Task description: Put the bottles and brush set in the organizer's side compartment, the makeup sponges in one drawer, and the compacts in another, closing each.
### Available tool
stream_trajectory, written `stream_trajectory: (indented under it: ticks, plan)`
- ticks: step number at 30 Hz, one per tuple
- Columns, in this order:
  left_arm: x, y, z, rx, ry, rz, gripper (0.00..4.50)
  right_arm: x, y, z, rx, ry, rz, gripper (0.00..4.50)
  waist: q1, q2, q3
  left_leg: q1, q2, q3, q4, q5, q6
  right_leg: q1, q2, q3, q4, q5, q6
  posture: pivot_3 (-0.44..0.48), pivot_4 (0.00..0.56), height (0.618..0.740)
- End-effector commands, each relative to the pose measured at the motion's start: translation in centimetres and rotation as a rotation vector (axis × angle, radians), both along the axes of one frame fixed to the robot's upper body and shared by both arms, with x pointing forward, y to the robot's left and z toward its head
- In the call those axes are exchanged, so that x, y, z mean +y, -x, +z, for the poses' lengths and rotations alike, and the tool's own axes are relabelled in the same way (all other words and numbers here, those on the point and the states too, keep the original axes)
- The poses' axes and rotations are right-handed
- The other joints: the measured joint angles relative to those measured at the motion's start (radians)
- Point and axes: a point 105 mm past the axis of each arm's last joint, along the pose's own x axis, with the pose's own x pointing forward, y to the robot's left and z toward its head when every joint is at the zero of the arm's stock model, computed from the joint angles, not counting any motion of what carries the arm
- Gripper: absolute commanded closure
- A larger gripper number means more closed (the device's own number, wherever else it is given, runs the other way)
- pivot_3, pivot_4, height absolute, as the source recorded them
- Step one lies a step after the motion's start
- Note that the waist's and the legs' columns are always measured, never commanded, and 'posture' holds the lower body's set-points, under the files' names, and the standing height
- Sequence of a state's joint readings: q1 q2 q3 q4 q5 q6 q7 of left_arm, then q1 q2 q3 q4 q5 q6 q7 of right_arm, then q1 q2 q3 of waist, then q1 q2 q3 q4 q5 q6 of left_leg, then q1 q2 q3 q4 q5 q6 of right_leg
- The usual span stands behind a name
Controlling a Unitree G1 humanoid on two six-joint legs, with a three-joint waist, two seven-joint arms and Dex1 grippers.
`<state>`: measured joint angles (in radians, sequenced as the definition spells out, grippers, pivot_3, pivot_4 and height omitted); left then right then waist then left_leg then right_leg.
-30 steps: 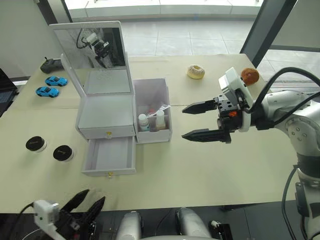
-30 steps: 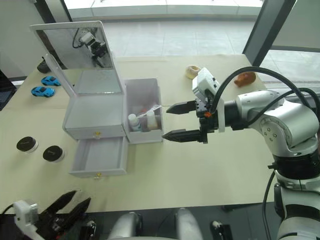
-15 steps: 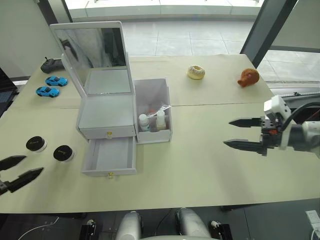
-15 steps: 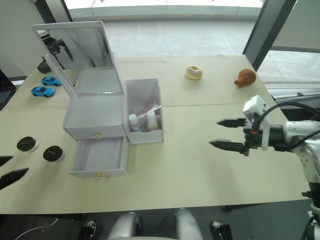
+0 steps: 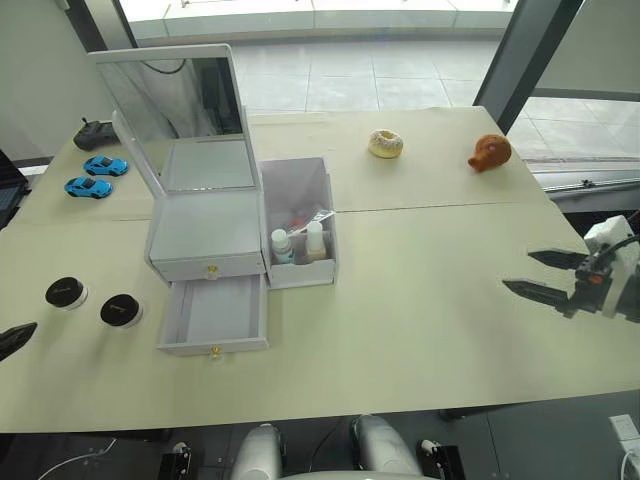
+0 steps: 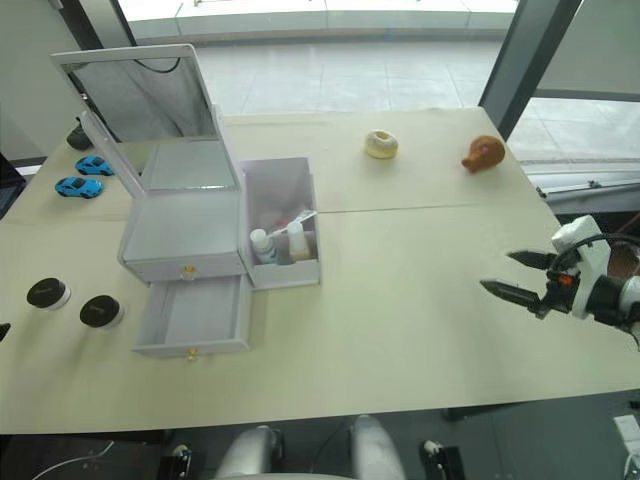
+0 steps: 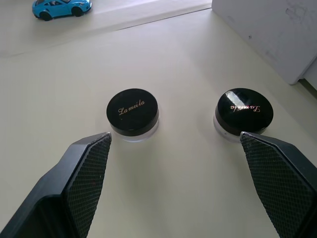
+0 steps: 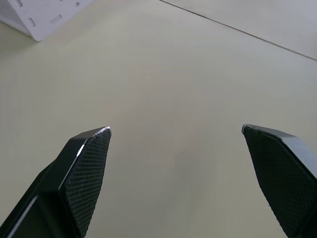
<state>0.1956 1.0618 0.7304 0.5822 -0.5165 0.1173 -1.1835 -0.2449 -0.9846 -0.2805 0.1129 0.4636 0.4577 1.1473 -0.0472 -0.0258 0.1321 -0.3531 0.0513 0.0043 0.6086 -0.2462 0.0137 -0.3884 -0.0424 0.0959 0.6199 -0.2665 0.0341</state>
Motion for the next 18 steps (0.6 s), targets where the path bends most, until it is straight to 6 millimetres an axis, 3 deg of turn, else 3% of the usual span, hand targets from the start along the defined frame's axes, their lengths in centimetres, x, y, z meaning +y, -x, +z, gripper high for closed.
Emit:
stream_trajectory:
  ticks: [1, 2, 4, 6, 10, 13, 15, 18]
  plan:
    - [-1.7, -0.4, 1.2, -0.039, 0.002, 0.004, 0.02, 4.8, -1.7, 4.2, -0.094, -0.073, 0.120, 0.00, -0.007, 0.000, 0.001, 0.000, 0.001, 0.000, 0.000, 0.000, 0.000, 0.000, 0.000, 0.001, 0.001, 0.001, -0.001, 0.000, 0.150, 0.740]
    - [-2.2, -0.4, 1.4, -0.051, 0.013, 0.022, 0.02, 6.2, -2.0, 5.1, -0.118, -0.071, 0.158, 0.00, -0.010, 0.000, 0.001, 0.000, 0.001, 0.000, 0.000, 0.000, 0.000, 0.000, 0.000, 0.001, 0.002, 0.002, -0.003, 0.000, 0.150, 0.740]
    - [-3.4, -0.6, 1.9, -0.116, -0.019, 0.097, 0.02, 10.6, -1.2, 4.9, -0.093, 0.027, 0.348, 0.00, -0.012, 0.000, 0.001, 0.000, 0.001, -0.001, 0.000, 0.000, 0.000, -0.001, -0.001, 0.000, 0.003, 0.002, -0.004, 0.000, 0.150, 0.740]
    - [-3.9, -0.7, 2.6, -0.174, -0.036, 0.172, 0.02, 12.7, -0.5, 4.5, -0.088, 0.092, 0.453, 0.00, -0.005, -0.002, 0.000, 0.000, 0.001, -0.002, -0.001, 0.000, 0.000, -0.001, -0.001, -0.001, 0.004, 0.002, -0.004, 0.000, 0.150, 0.740]
    - [-5.6, 0.2, 3.4, -0.229, 0.033, 0.302, 0.02, 17.9, -0.6, 8.1, -0.190, 0.074, 0.656, 0.00, 0.002, -0.006, 0.001, -0.001, 0.002, -0.005, 0.001, 0.000, 0.000, -0.001, -0.002, -0.003, 0.005, 0.003, -0.005, 0.000, 0.150, 0.740]
    - [-7.3, 0.7, 2.5, -0.184, 0.101, 0.294, 0.02, 19.9, -1.0, 9.9, -0.206, 0.131, 0.774, 0.00, 0.003, -0.004, 0.001, 0.000, 0.001, -0.004, 0.001, 0.000, -0.001, -0.001, -0.003, -0.002, 0.005, 0.003, -0.004, 0.000, 0.150, 0.740]
    - [-6.7, 0.7, 2.2, -0.176, 0.065, 0.393, 0.02, 20.7, -1.2, 11.1, -0.198, 0.145, 0.826, 0.00, 0.009, -0.003, 0.002, 0.000, 0.000, -0.005, 0.001, 0.000, -0.001, -0.002, -0.003, -0.005, 0.005, 0.003, -0.005, 0.000, 0.150, 0.740]
    - [-7.3, 0.8, 0.7, -0.087, 0.070, 0.429, 0.02, 22.0, -1.0, 12.7, -0.210, 0.157, 0.902, 0.00, 0.004, -0.006, 0.001, 0.000, 0.001, -0.006, 0.001, 0.000, -0.001, 0.000, -0.003, -0.007, 0.005, 0.002, -0.009, 0.000, 0.150, 0.740]
